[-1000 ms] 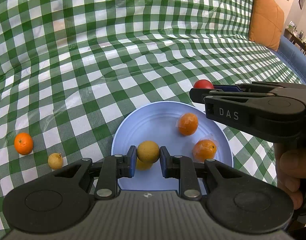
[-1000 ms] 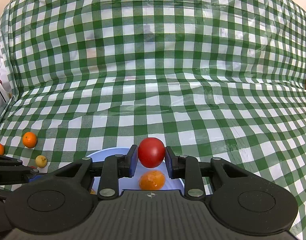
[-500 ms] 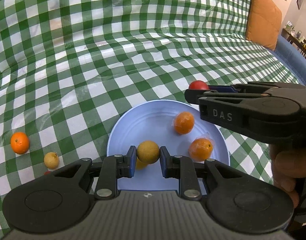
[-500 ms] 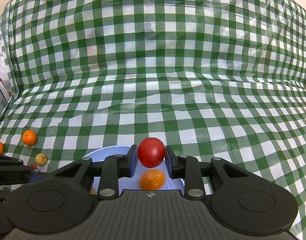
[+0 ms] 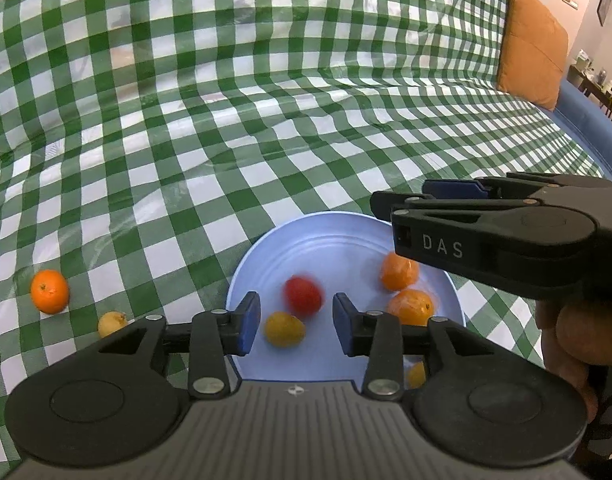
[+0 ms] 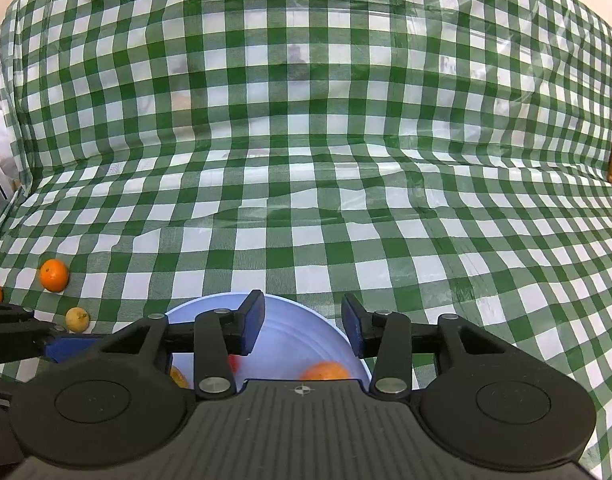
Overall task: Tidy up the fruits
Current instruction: 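Move both open grippers back to the loose fruits beside the plate, then grasp a small yellow fruit with the right gripper while the left grasps an orange mandarin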
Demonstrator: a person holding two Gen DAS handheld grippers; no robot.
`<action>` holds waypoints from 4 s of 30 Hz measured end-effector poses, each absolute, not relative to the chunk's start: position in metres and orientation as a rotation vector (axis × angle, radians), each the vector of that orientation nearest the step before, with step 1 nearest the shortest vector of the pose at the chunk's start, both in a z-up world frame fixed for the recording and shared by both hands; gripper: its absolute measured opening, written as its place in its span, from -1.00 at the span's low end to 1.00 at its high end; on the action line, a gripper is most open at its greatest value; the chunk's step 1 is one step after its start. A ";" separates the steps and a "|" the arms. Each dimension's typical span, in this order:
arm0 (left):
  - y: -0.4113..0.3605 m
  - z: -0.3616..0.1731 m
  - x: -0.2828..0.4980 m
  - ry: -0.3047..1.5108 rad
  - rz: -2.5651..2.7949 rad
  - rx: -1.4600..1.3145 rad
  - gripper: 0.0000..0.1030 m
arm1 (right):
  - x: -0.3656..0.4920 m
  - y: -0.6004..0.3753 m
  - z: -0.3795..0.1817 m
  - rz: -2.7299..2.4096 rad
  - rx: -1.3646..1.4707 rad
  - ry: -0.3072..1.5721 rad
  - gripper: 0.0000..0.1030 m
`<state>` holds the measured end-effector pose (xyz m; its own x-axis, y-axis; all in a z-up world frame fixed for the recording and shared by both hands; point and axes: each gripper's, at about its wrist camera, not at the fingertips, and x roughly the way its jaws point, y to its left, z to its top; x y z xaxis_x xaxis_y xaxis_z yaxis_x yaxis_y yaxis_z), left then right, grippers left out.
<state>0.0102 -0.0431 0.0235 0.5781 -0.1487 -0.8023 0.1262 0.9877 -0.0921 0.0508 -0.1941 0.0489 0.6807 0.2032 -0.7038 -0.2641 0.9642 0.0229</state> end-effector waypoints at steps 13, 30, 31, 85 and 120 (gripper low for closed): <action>-0.014 0.031 0.010 0.848 -0.017 -0.062 -0.01 | 0.051 -0.187 0.051 0.248 -0.069 0.757 -0.08; 0.132 0.018 0.014 0.912 0.337 -0.333 -0.58 | 0.042 -0.087 0.039 0.516 0.015 0.776 -0.47; 0.136 0.016 0.014 0.912 0.343 -0.339 -0.58 | 0.042 -0.079 0.035 0.532 0.017 0.784 -0.47; 0.132 -0.018 0.030 0.978 0.335 -0.360 -0.24 | 0.059 -0.016 -0.019 0.548 -0.050 0.922 -0.46; 0.131 -0.013 0.032 0.974 0.323 -0.336 -0.25 | 0.055 -0.015 -0.015 0.540 -0.033 0.895 -0.46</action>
